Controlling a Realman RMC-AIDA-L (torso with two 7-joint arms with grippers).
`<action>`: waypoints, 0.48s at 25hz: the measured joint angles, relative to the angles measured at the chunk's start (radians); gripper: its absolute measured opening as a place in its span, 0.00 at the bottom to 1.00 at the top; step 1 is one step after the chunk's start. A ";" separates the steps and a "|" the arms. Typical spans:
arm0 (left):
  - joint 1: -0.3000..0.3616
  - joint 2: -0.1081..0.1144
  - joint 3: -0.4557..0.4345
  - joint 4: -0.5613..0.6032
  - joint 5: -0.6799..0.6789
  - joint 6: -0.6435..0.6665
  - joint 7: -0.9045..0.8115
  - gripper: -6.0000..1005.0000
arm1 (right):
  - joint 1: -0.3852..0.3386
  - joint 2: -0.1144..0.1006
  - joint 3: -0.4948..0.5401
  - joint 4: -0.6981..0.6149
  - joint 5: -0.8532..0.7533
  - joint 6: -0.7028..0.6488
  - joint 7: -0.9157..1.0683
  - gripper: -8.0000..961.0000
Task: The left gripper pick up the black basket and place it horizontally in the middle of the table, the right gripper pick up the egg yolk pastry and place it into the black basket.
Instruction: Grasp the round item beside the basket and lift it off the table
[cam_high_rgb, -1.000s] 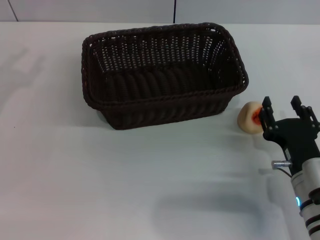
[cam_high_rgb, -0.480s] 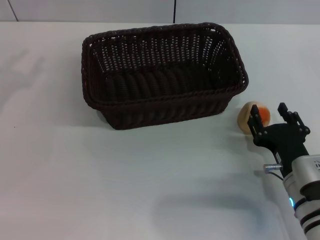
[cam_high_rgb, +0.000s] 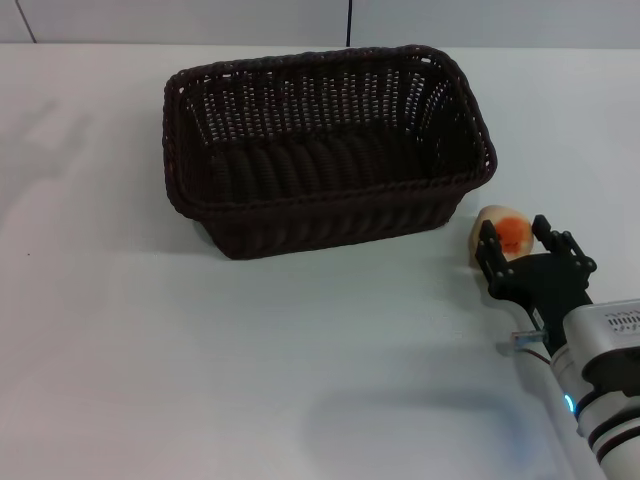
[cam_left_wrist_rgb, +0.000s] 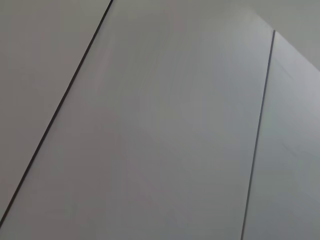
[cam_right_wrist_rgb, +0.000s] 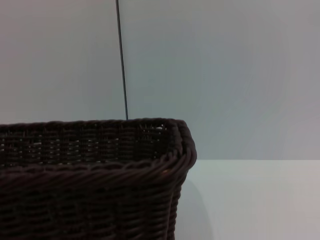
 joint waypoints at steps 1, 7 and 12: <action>0.000 0.000 0.000 0.000 0.000 0.000 0.000 0.60 | 0.001 0.000 0.001 -0.001 0.000 0.003 0.000 0.63; 0.000 0.000 0.000 0.000 0.000 0.000 0.000 0.60 | 0.002 0.000 0.002 -0.001 0.001 0.006 0.000 0.63; 0.000 0.000 0.000 -0.004 -0.001 0.000 0.000 0.60 | 0.008 0.000 0.002 0.000 0.001 0.010 0.000 0.47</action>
